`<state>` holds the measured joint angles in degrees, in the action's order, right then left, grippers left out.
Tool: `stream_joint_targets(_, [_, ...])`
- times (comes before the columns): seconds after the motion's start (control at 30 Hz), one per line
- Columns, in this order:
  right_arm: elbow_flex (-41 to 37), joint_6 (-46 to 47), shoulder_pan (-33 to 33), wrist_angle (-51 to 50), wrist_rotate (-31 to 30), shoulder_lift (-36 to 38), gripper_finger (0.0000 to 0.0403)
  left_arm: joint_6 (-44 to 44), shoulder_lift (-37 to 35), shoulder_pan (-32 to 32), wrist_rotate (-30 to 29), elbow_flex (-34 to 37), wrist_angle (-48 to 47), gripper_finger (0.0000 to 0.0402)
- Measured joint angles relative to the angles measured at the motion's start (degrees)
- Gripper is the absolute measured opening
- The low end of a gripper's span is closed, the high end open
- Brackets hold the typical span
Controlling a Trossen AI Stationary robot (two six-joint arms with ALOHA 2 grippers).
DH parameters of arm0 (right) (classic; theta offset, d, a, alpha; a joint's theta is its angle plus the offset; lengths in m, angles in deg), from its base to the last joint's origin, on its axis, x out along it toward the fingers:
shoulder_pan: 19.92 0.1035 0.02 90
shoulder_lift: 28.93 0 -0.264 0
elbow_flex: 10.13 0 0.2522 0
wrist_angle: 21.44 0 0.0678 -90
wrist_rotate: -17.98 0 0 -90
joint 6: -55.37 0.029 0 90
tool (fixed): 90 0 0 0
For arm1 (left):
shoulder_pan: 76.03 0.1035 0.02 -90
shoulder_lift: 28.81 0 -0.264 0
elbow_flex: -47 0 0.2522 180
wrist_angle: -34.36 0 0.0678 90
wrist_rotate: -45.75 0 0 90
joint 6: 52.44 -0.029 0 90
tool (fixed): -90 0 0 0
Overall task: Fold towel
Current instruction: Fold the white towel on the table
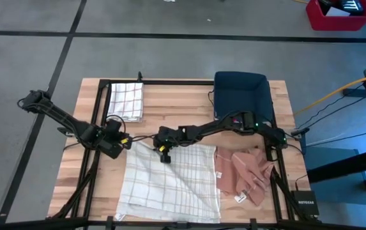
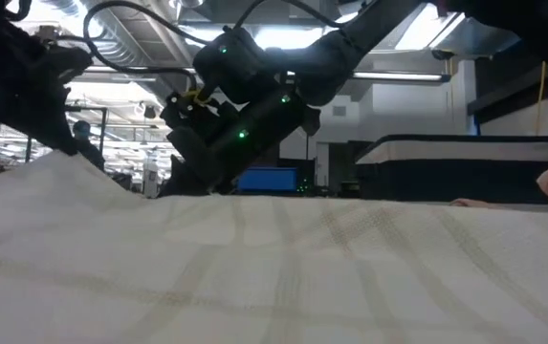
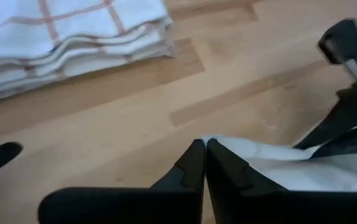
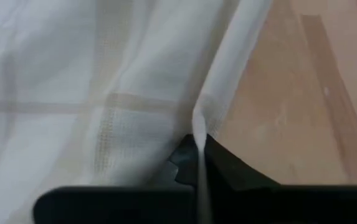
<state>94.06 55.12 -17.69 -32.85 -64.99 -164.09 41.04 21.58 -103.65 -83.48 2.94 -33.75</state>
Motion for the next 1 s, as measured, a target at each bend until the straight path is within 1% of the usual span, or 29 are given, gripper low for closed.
stream_joint_targets(0.17, [-0.22,3.91,0.01,2.15,-0.68,-0.11,0.0042,-5.73,0.07,-0.17,0.25,0.12,3.33,0.0015])
stream_joint_targets(0.27, [-0.22,5.59,0.01,2.76,-2.73,-0.16,0.0061,-6.27,0.08,0.03,2.39,0.12,2.38,0.0031])
stream_joint_targets(0.37, [-0.24,6.92,0.07,3.16,-3.46,-0.17,0.0088,-6.75,0.22,0.03,2.85,0.12,1.00,0.0065])
stream_joint_targets(0.47, [-0.39,6.61,-0.03,1.89,-1.84,1.00,0.0117,-9.08,0.19,0.24,3.05,0.14,1.26,0.0104])
stream_joint_targets(0.53, [-0.56,4.78,-0.04,-1.32,-0.87,2.98,0.0131,-13.22,0.17,0.24,3.36,0.00,4.43,0.0123])
stream_joint_targets(0.6, [-0.56,1.86,0.04,-5.11,-0.85,6.09,0.0141,-19.87,0.50,0.14,3.98,-0.05,8.97,0.0134])
stream_joint_targets(0.73, [-0.26,-2.51,0.49,-9.83,-0.98,11.47,0.0147,-28.38,2.72,1.07,3.14,0.77,15.65,0.0141])
stream_joint_targets(0.8, [-0.33,-3.30,0.83,-9.85,-1.00,12.09,0.0146,-30.41,4.24,2.46,2.84,1.71,15.57,0.0141])
stream_joint_targets(0.87, [-0.39,-3.27,0.82,-8.48,-1.43,12.09,0.0146,-30.39,5.87,4.18,2.83,2.02,12.75,0.0141])
stream_joint_targets(1.0, [-0.20,-0.93,0.82,-4.02,-3.90,10.28,0.0145,-24.80,8.86,7.84,3.60,2.15,4.94,0.0141])
